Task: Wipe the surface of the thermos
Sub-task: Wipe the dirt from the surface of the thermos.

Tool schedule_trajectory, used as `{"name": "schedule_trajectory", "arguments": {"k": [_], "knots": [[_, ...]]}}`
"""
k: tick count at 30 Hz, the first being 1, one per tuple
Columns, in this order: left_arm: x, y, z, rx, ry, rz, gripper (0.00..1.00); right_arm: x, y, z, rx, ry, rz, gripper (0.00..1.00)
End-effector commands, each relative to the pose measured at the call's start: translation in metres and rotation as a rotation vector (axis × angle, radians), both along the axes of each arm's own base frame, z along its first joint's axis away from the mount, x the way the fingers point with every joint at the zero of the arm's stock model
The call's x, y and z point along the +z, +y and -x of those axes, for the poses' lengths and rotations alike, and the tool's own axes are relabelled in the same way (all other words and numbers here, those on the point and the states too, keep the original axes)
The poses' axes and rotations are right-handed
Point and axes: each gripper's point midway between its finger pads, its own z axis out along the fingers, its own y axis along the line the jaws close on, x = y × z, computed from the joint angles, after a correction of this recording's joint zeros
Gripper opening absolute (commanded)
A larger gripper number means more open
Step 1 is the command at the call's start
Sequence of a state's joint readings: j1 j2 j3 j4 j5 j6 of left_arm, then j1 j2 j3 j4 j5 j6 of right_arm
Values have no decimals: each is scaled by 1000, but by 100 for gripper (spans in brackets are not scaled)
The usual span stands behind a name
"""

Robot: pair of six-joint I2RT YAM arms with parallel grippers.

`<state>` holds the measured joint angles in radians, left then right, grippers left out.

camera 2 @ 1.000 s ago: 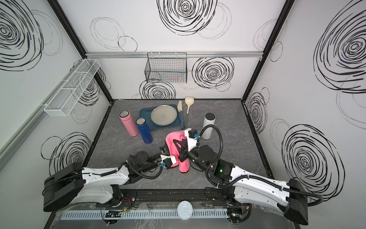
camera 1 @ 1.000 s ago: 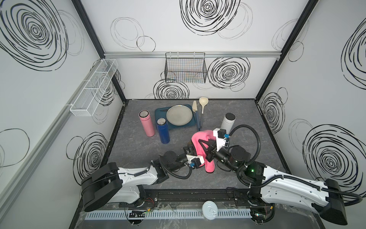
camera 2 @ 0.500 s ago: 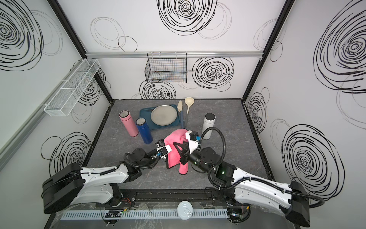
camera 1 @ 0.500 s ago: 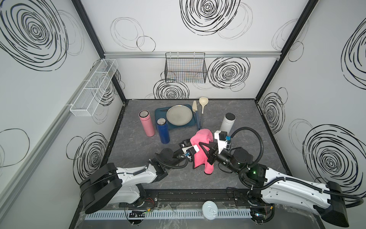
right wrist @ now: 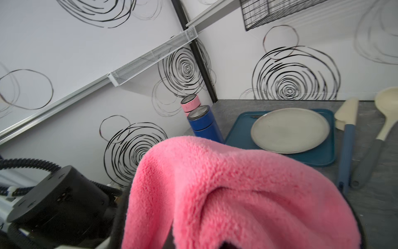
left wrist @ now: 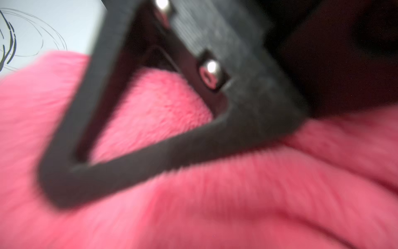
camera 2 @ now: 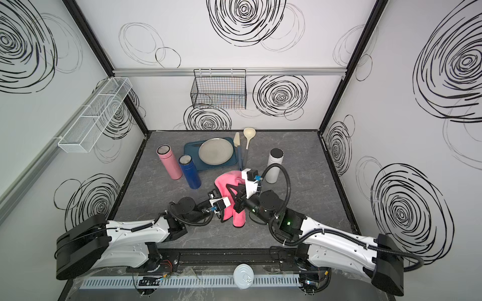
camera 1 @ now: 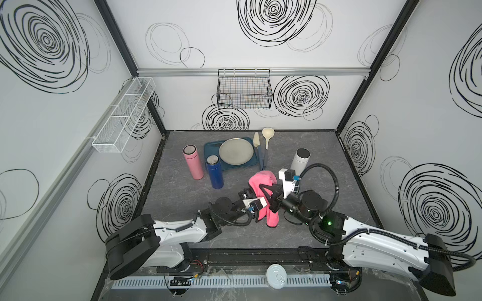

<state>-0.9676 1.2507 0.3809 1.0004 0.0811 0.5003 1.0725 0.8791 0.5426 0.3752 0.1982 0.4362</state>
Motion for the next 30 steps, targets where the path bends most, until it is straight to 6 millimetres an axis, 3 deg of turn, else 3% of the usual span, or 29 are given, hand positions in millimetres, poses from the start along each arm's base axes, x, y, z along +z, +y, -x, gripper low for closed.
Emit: {"name": "schedule_trajectory", "arguments": {"k": [1,5,7,13,16,24,27,30], "knots": [[116,20,27,-67,-228,356,0,-38,-3,4,19,67,90,0],[116,20,33,-85,-234,357,0,-34,25,28,74,1,161,0],[117,21,34,-87,-236,358,0,-34,31,28,63,-7,190,0],[118,22,35,-88,-248,356,0,-40,-9,-6,-44,73,114,0],[120,23,38,-92,-253,360,0,-43,-17,-8,-39,93,87,0],[115,21,39,-96,-261,347,0,-25,26,29,82,-11,129,0],[116,24,36,-74,-256,355,0,-19,9,15,-7,-7,112,0],[125,34,26,-11,-216,417,0,-31,-22,-11,-126,72,80,0]]}}
